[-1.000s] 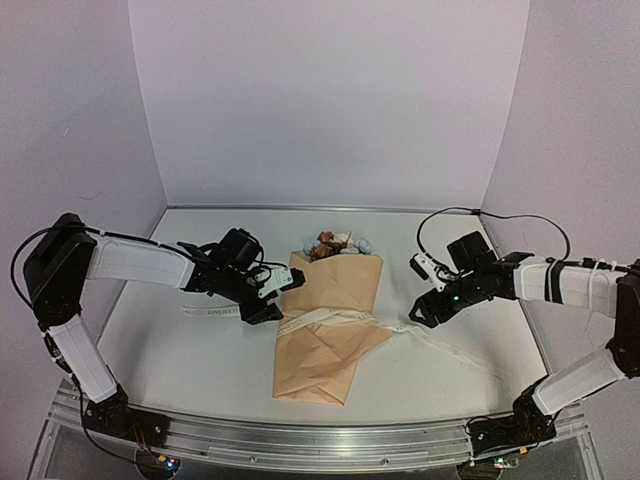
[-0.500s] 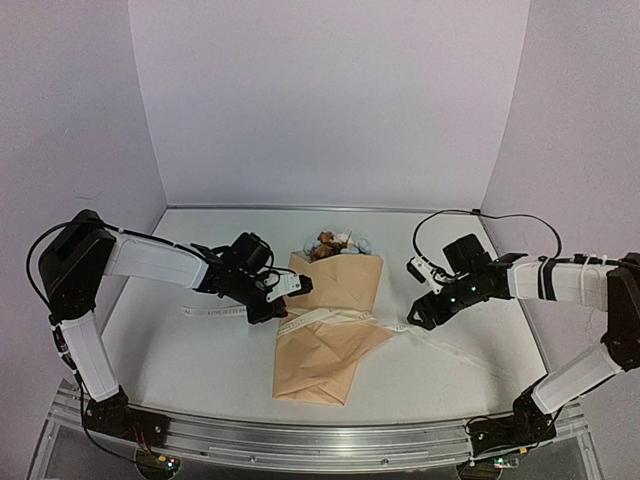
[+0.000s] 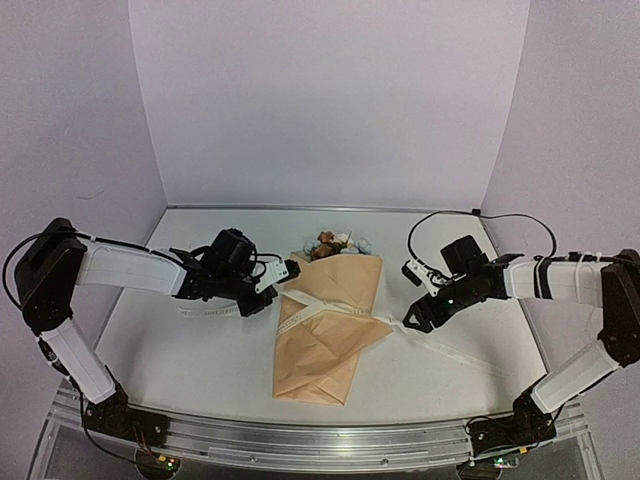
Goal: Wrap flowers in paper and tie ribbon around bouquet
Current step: Pick up the right side of the half-tied ribbon from the folded bouquet.
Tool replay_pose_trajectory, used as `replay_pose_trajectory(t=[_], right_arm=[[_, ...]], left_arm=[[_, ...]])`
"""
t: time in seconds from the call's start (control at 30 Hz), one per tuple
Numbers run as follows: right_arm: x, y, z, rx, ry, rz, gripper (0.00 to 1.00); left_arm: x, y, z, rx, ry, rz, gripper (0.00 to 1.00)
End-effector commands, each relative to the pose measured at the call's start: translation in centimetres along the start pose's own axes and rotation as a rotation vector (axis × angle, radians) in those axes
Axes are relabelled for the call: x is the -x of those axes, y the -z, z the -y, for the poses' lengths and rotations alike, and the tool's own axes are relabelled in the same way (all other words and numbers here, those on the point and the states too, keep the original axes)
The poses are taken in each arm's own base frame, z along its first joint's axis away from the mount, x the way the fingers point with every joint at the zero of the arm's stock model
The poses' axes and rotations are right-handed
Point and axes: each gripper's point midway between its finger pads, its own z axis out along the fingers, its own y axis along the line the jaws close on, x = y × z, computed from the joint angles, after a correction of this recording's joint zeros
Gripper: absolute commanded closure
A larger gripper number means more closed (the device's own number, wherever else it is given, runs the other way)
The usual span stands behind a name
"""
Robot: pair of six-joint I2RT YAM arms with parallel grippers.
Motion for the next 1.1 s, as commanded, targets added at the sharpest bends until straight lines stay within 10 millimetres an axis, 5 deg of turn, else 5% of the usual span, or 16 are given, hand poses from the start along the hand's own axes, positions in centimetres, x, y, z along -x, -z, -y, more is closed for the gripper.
replay_pose_trajectory(t=[0.0,0.23,0.63,0.83,0.97,1.07], right_arm=[[1.1,-0.2,-0.9,0.058,0.007,0.045,0.29],[0.9,-1.6,-1.9,0.088,0.054,0.027,0.28],[4.0,-6.9,0.8,-0.053,0.145,0.128,0.26],[4.4,-8.5,0.6,-0.069,0.165,0.185,0.25],[3.3,-8.3,0.5,-0.072,0.133,0.169,0.44],[1.9,-7.8,0.9,-0.106,0.105,0.151,0.81]], left_arm=[[2.2,2.5,-2.8,0.110,0.049,0.105,1.00],[2.2,3.1,-3.0,0.109,0.070,0.124,1.00],[2.8,3.5,-3.4,0.110,0.077,0.146,1.00],[2.9,3.3,-3.4,0.106,0.088,0.145,1.00],[2.3,3.0,-3.6,0.121,0.124,0.138,1.00],[1.4,2.9,-4.5,0.180,0.199,0.118,1.00]])
